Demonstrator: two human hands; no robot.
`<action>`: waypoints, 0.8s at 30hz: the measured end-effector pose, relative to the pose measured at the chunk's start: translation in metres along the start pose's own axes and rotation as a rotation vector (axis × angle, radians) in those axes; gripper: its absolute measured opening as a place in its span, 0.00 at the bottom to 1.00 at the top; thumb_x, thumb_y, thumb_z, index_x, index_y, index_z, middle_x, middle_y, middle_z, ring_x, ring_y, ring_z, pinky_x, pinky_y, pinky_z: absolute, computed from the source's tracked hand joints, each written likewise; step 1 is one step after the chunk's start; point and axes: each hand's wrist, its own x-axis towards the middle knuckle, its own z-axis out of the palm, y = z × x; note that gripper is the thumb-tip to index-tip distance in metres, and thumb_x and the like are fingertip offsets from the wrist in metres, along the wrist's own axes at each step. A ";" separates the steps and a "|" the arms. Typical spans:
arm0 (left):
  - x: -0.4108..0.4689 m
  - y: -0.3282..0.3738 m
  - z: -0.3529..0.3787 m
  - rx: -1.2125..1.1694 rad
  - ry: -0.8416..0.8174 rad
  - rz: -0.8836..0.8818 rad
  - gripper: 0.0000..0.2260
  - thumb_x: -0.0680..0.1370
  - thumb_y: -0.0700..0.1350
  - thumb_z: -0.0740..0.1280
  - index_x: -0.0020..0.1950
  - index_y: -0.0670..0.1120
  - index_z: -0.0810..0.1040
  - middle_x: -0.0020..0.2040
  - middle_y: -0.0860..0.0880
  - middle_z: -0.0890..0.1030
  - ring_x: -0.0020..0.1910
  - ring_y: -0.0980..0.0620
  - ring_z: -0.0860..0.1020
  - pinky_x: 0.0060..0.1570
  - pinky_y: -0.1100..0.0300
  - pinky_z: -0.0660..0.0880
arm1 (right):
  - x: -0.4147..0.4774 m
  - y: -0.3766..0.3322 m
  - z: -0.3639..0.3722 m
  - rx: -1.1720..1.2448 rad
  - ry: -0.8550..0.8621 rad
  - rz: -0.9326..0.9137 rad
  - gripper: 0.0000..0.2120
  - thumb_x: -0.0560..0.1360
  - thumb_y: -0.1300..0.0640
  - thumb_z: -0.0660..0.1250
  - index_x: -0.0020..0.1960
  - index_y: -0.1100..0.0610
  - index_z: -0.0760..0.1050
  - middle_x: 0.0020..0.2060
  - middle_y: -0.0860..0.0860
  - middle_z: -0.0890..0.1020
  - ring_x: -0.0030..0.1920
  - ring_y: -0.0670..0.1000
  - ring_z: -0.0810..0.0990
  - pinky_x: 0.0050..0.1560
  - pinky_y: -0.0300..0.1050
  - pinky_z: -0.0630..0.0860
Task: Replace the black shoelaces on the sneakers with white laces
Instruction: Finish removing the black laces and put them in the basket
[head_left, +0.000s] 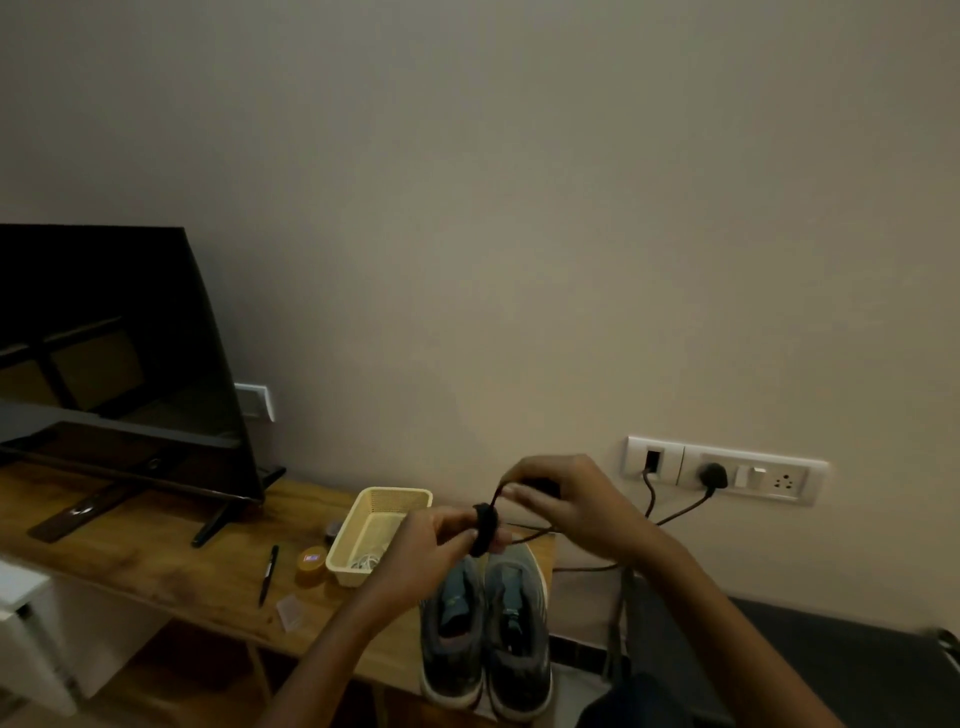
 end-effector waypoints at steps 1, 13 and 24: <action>-0.005 0.007 0.003 -0.055 -0.066 0.000 0.09 0.78 0.35 0.64 0.52 0.45 0.81 0.46 0.50 0.85 0.50 0.53 0.82 0.52 0.63 0.77 | 0.006 0.005 -0.003 -0.018 0.042 0.004 0.06 0.76 0.61 0.65 0.50 0.58 0.80 0.39 0.41 0.79 0.39 0.41 0.77 0.42 0.36 0.75; -0.002 0.012 0.009 -0.419 0.275 -0.035 0.08 0.78 0.34 0.62 0.53 0.37 0.79 0.48 0.42 0.84 0.29 0.62 0.79 0.25 0.75 0.68 | -0.038 0.025 0.073 0.250 -0.044 0.245 0.08 0.78 0.57 0.62 0.50 0.51 0.80 0.34 0.42 0.79 0.35 0.42 0.75 0.38 0.38 0.70; 0.002 -0.004 0.008 -0.078 -0.138 -0.046 0.08 0.78 0.40 0.64 0.50 0.50 0.82 0.47 0.51 0.85 0.51 0.52 0.82 0.53 0.50 0.75 | 0.009 0.020 0.006 -0.063 0.065 -0.029 0.06 0.73 0.60 0.69 0.48 0.61 0.82 0.39 0.48 0.82 0.40 0.44 0.79 0.41 0.40 0.77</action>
